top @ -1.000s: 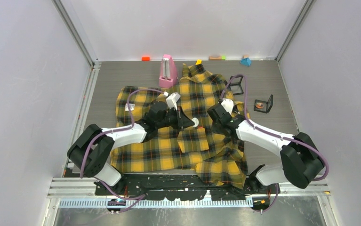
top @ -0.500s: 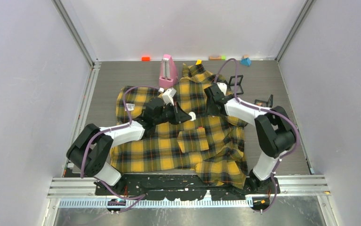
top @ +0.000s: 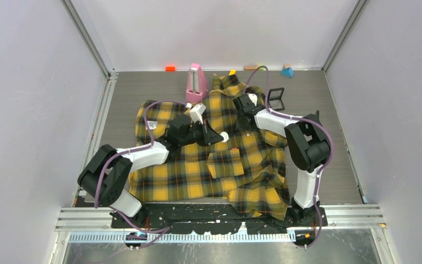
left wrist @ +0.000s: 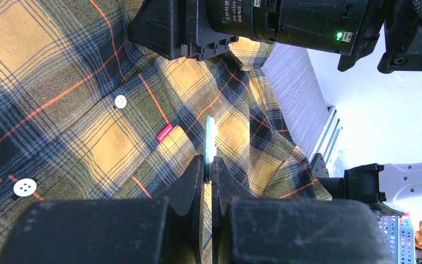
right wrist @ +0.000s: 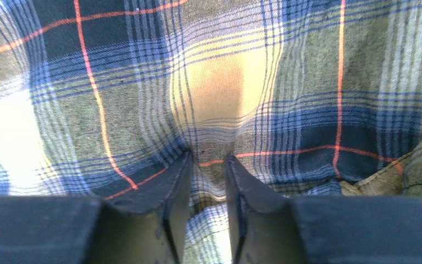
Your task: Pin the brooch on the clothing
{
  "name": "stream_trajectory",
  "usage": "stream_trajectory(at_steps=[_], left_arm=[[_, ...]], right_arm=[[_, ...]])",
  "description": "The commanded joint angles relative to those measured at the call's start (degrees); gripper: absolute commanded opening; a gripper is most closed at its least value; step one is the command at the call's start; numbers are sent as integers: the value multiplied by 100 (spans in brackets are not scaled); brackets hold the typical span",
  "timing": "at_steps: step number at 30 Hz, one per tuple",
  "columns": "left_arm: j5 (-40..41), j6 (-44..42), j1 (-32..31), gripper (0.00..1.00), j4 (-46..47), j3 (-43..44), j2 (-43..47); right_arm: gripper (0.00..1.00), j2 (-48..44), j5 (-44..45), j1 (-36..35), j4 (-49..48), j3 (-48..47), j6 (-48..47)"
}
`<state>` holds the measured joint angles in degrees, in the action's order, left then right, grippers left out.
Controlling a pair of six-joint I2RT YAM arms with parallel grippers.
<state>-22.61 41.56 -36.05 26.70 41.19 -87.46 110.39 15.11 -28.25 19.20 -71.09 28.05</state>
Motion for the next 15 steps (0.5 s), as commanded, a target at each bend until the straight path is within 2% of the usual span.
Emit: stream_trajectory(at_steps=[1,3,7,15], left_arm=[[-88,-101,42,0,417,-50,33],[-26,-66,45,0,520,-15,-76],[190,-100,38,0,656,195,-413],[756,7,45,0,1144,747,-1545]], right_arm=[[27,218,-158,30,47,287,444],[15,185,-216,30,-26,508,563],[4,-12,-384,30,-284,800,672],[1,-1022,-640,30,-1038,1436,791]])
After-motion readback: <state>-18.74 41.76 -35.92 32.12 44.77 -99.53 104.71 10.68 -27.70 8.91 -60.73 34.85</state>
